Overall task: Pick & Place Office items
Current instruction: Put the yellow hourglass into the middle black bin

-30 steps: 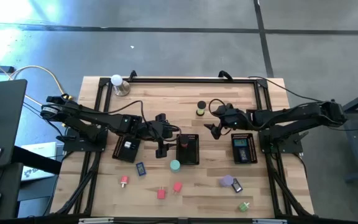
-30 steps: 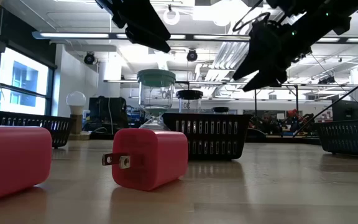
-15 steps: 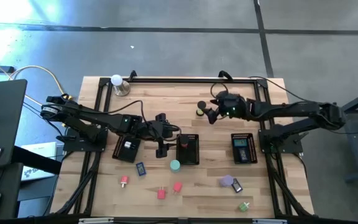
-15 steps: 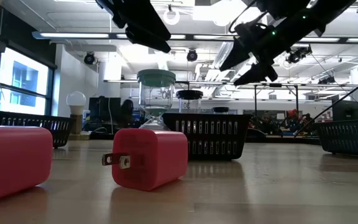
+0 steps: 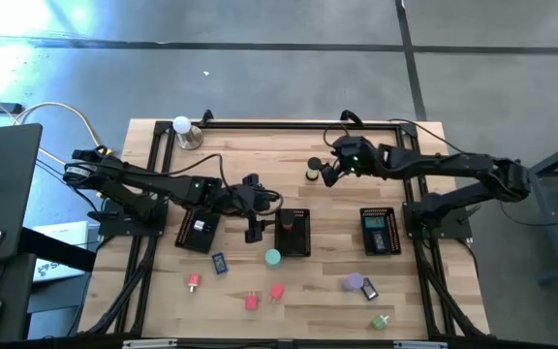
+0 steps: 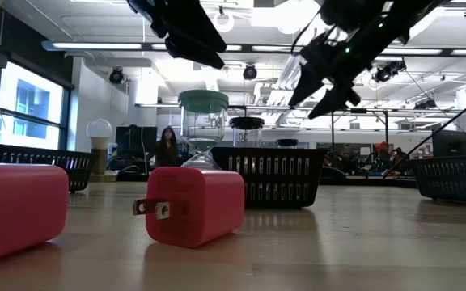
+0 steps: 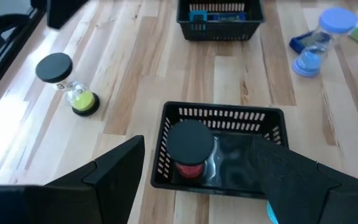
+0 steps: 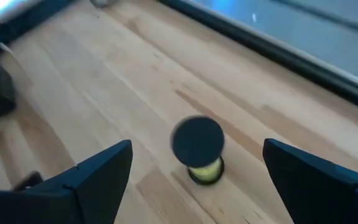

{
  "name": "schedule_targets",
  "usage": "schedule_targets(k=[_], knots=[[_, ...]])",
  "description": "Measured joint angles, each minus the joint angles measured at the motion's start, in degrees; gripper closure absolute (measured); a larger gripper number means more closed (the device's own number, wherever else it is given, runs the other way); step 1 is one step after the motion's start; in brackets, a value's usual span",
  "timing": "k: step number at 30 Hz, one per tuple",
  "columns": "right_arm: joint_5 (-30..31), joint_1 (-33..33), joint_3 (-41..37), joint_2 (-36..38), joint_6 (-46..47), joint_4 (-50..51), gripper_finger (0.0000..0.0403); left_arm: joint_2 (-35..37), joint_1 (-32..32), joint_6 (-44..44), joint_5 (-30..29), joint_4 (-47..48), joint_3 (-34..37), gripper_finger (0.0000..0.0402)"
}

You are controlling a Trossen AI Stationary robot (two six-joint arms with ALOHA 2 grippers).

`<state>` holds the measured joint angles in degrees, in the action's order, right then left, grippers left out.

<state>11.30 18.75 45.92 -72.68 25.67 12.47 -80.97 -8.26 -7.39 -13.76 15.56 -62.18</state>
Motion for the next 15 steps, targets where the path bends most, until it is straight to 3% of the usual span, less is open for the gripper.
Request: schedule_targets(k=[9, 15], knots=[[-3.32, 1.48, 6.51, -10.22, -0.31, 1.48, 0.0053, 0.00, 0.34, -0.55, 0.01, 0.05, -0.01, 0.0112], [-1.80, 1.46, 8.21, -13.58, -0.42, 3.89, 0.0053, 0.00, 0.34, -0.58, 0.00, 0.33, -0.01, 0.0112]])
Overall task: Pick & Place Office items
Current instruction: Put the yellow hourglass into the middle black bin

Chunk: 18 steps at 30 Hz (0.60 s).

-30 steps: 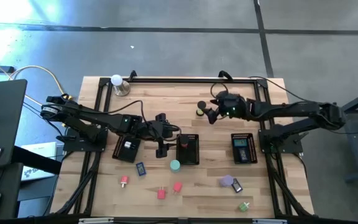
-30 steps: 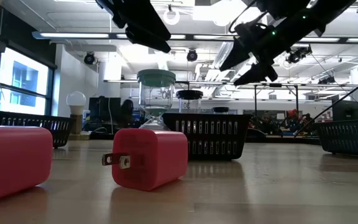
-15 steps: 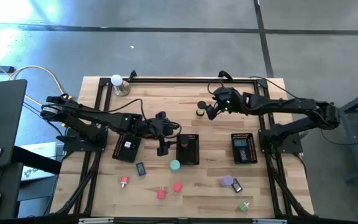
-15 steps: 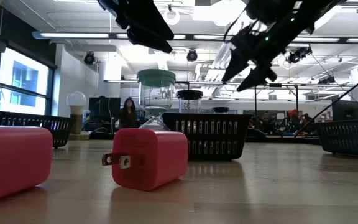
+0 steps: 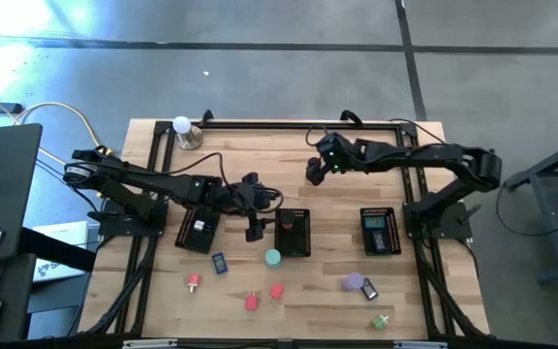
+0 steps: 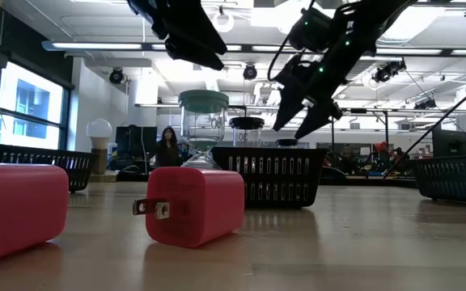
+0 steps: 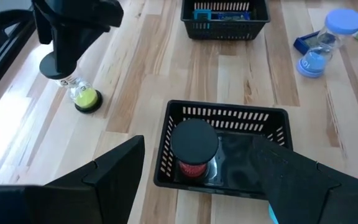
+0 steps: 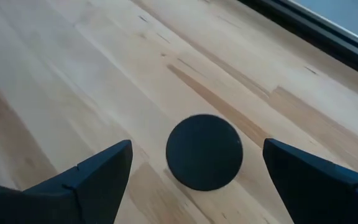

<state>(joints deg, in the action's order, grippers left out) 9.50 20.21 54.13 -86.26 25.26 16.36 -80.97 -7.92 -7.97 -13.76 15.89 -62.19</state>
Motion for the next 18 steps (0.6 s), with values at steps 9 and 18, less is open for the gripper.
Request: schedule_targets(k=[9, 18], knots=[[1.09, -0.02, 0.06, -2.93, -0.02, -0.31, 0.0053, 0.00, 0.00, 0.61, 0.00, 0.08, 0.01, 0.0112], [3.39, -0.44, 0.02, -4.24, -1.16, -0.42, 0.0053, 0.00, 0.00, 0.63, 0.00, 0.05, 0.00, 0.0112]])
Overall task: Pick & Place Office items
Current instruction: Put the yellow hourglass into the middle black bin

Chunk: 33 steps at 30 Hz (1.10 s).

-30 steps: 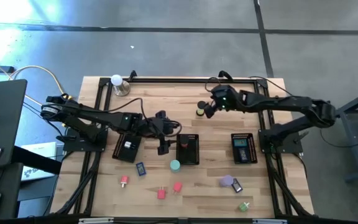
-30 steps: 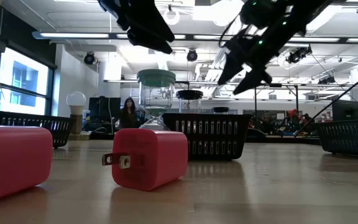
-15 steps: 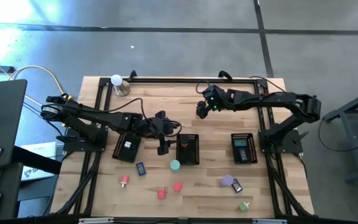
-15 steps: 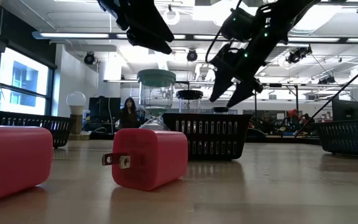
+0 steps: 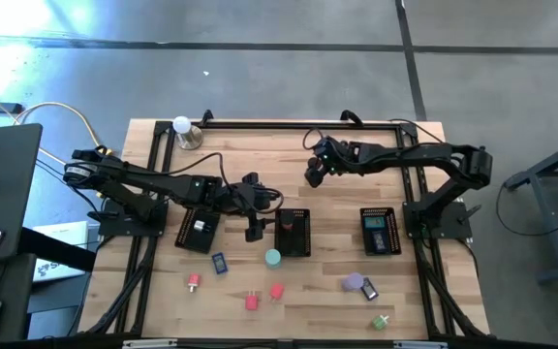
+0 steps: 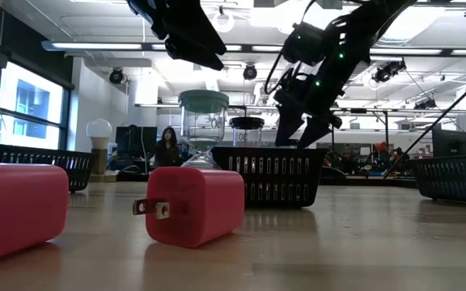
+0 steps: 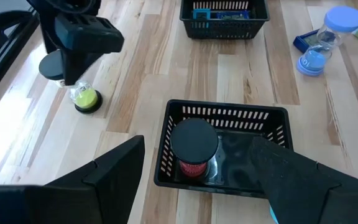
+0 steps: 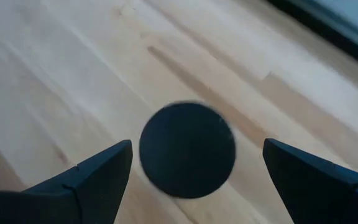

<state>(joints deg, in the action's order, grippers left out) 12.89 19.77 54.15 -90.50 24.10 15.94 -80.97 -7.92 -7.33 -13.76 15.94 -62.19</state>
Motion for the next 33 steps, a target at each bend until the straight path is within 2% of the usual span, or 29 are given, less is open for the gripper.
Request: schedule_targets(k=[3, 21, 25, 33], knots=[[1.87, -0.62, 0.02, 0.00, -0.34, -0.67, 0.0053, 0.00, 0.00, 0.00, 0.00, -0.01, 0.01, 0.0112], [2.39, -1.80, -0.06, -2.89, 0.07, -1.75, 0.0059, 0.00, -0.10, -0.08, 0.02, 0.56, 0.00, 0.0112], [2.78, -1.77, -0.06, -3.31, 0.07, -1.63, 0.0092, 0.00, -0.15, -0.25, 0.02, 0.59, 0.02, 0.0112], [3.66, -1.77, 0.00, -3.26, 0.07, -2.05, 0.0186, 0.00, -0.15, -0.44, 0.02, 0.87, 0.02, 0.0112]])
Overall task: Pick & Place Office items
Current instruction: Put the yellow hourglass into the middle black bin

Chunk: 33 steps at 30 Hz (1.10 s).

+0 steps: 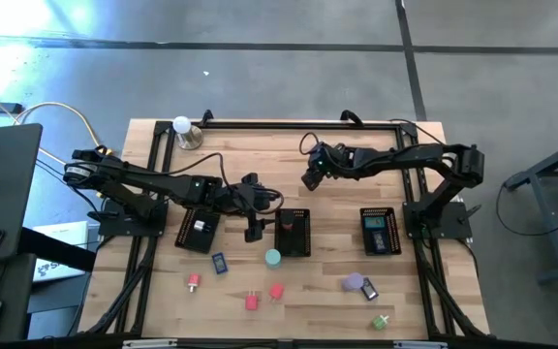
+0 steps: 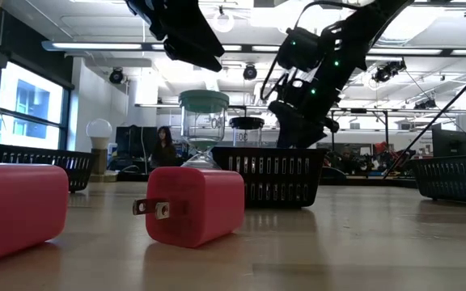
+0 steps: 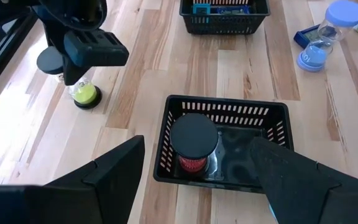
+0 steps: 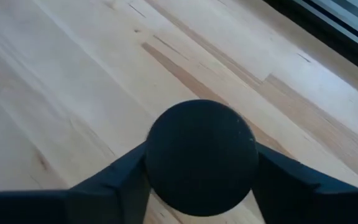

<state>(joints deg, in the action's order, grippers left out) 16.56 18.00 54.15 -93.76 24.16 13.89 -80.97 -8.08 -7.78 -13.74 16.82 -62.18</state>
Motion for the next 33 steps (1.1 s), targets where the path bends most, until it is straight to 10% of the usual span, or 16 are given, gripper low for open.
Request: schedule_targets(k=[8, 33], knots=[[0.67, 0.00, 0.00, 0.00, -0.30, -0.26, 0.0247, 0.00, 0.00, -0.19, 0.02, -0.02, 0.00, 0.0112], [7.02, -13.26, 0.00, 10.07, -0.79, -0.23, 0.0253, -0.02, -0.09, -1.72, 0.02, 1.74, 0.01, 0.0112]])
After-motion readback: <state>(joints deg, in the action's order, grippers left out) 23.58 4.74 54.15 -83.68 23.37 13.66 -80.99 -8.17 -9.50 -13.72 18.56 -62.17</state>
